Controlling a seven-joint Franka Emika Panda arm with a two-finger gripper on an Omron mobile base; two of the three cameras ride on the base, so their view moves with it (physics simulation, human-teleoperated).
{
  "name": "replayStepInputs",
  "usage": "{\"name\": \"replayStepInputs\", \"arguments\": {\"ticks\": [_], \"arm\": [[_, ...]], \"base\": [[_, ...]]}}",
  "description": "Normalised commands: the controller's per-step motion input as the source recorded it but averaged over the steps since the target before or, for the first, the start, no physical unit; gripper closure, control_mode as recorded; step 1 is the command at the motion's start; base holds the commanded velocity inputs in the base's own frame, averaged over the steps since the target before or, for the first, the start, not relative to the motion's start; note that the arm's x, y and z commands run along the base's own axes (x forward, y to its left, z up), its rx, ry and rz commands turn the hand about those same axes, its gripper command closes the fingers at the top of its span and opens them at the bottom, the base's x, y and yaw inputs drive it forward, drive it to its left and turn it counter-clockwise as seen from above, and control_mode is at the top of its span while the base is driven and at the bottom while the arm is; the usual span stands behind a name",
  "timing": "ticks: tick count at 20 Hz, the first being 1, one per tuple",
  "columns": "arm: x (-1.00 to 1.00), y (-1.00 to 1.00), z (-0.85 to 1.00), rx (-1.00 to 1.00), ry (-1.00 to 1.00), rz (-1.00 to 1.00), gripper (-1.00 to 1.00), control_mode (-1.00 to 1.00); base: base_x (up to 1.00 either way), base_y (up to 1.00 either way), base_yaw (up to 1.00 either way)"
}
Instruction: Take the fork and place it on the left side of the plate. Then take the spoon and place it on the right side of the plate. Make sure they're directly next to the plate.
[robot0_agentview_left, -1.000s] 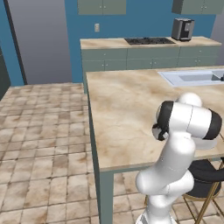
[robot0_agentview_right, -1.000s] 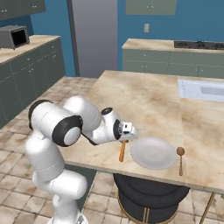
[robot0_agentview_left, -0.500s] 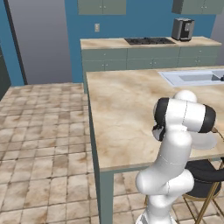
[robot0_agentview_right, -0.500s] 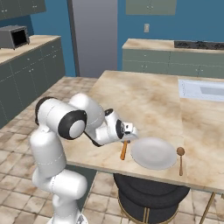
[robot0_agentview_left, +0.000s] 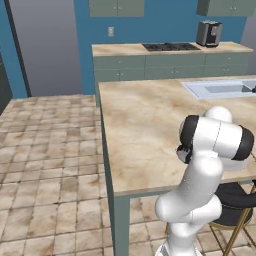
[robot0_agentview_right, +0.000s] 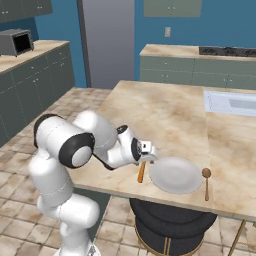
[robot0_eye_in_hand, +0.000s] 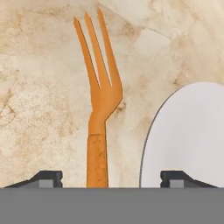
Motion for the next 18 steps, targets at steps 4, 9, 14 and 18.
{"name": "replayStepInputs", "arguments": {"ticks": [4, 9, 14, 18], "arm": [[-0.63, -0.01, 0.83, 0.02, -0.17, 0.0, -1.0, -1.0], [-0.91, 0.0, 1.0, 0.01, -0.22, 0.04, -1.0, -1.0], [-1.0, 0.0, 1.0, 0.03, -0.09, 0.02, -1.0, -1.0], [-1.0, 0.02, 1.0, 0.09, 0.0, 0.01, -1.0, -1.0]], "base": [[0.0, 0.0, 0.0], [0.0, 0.0, 0.0], [0.0, 0.0, 0.0], [0.0, 0.0, 0.0]]}}
